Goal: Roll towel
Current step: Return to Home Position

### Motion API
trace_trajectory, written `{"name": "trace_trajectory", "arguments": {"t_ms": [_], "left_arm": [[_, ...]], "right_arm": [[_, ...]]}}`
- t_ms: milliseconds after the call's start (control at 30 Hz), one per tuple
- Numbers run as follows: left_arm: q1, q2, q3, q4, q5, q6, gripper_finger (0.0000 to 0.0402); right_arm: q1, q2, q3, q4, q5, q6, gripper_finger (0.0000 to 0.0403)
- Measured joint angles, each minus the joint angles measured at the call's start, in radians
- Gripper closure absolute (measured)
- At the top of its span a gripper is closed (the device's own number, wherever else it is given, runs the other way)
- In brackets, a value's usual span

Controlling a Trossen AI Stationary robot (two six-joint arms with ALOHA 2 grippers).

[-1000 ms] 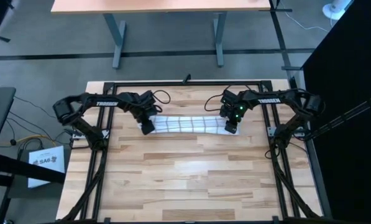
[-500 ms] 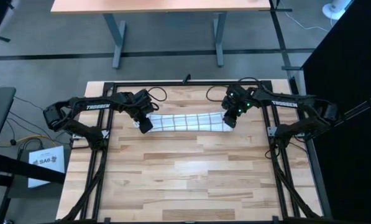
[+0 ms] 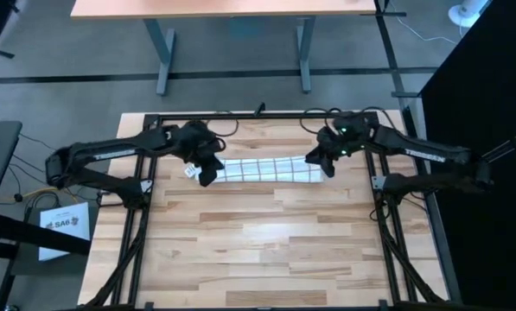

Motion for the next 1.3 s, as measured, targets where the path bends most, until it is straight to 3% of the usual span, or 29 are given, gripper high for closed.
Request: {"name": "trace_trajectory", "arguments": {"t_ms": [67, 133, 433, 600, 733, 867, 1033, 1100, 1300], "left_arm": [[-0.021, -0.061, -0.001, 0.064, -0.006, -0.017, 0.0400], [-0.045, -0.124, -0.014, 0.143, -0.005, -0.032, 0.0401], [-0.143, -0.343, -0.210, 0.464, -0.009, -0.126, 0.0402], [-0.171, -0.444, -0.407, 0.711, -0.048, -0.216, 0.0402], [-0.176, -0.524, -0.539, 0.843, -0.084, -0.297, 0.0402], [-0.176, -0.585, -0.613, 0.811, -0.154, -0.369, 0.0402], [-0.179, -0.614, -0.629, 0.688, -0.198, -0.426, 0.0402], [-0.194, -0.608, -0.629, 0.694, -0.190, -0.371, 0.0402], [-0.257, -0.624, -0.663, 0.733, -0.204, -0.283, 0.0402]], "right_arm": [[0.015, -0.042, 0.000, 0.016, -0.042, 0.008, 0.0379], [0.034, -0.083, 0.000, 0.039, -0.057, 0.031, 0.0394], [0.092, -0.218, -0.034, 0.284, -0.059, 0.137, 0.0402], [0.108, -0.291, -0.174, 0.488, -0.057, 0.234, 0.0403], [0.107, -0.361, -0.305, 0.646, 0.006, 0.338, 0.0403], [0.106, -0.410, -0.394, 0.695, 0.069, 0.456, 0.0403], [0.109, -0.422, -0.408, 0.580, 0.071, 0.546, 0.0403], [0.109, -0.417, -0.409, 0.564, 0.071, 0.591, 0.0403], [0.172, -0.426, -0.409, 0.647, 0.074, 0.418, 0.0403]]}}
